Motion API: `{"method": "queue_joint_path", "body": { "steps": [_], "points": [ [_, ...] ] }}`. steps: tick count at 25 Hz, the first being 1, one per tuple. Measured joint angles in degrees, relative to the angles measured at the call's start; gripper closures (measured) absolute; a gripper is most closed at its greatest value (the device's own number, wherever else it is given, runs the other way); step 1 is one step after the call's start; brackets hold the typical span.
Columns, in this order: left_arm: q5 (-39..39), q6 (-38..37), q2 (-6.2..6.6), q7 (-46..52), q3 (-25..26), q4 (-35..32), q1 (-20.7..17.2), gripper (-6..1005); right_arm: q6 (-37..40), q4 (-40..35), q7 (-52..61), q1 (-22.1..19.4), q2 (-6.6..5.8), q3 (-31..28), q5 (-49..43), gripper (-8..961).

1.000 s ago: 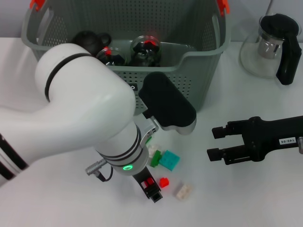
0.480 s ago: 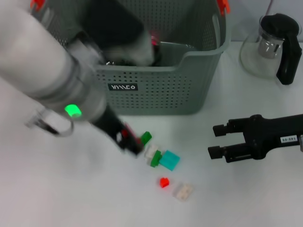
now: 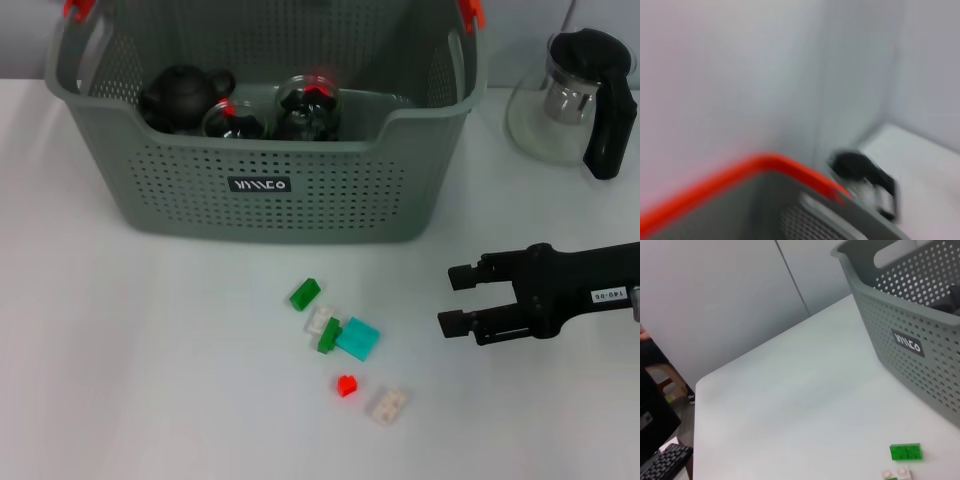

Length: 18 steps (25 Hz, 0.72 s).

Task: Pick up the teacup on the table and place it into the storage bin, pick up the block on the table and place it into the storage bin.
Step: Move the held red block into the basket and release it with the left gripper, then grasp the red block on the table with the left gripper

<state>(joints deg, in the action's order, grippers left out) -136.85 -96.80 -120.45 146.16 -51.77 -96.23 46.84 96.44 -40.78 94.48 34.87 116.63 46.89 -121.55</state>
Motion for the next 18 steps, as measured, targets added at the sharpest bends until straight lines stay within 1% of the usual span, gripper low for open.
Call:
{"method": "queue_joint_path", "body": {
  "steps": [1,3,4,7,9,12,17,18],
  "points": [
    [-0.4,4.8,0.87,-0.3,-0.7,4.1,1.0,268,0.0,0.0,0.0,0.1,0.00,0.0,0.0,130],
    [-1.3,11.5,1.95,-1.1,-1.9,10.1,2.4,263,0.0,0.0,0.0,0.2,0.00,0.1,0.0,129],
    [-1.9,14.8,2.39,-1.3,-2.3,13.4,3.1,260,0.0,0.0,0.0,0.3,0.00,0.1,0.0,129],
    [-4.4,21.6,3.38,-1.6,-2.7,21.8,5.2,252,0.3,0.0,0.0,0.3,0.00,-0.1,0.0,130],
    [-5.4,23.8,3.66,-1.6,-2.6,24.4,5.7,246,0.5,0.0,0.0,0.3,0.00,-0.1,0.0,131],
    [-7.1,27.1,3.54,-1.6,-2.5,25.9,5.3,238,0.5,0.0,0.0,0.1,0.00,-0.1,0.0,130],
    [-8.5,27.0,3.47,-1.6,-2.5,25.6,4.9,224,0.6,-0.1,0.1,-0.1,-0.01,-0.2,0.0,129],
    [-8.5,27.0,3.47,-1.6,-2.5,25.6,4.9,190,0.6,-0.1,0.1,-0.1,-0.04,-0.2,0.0,129]
  ]
}}
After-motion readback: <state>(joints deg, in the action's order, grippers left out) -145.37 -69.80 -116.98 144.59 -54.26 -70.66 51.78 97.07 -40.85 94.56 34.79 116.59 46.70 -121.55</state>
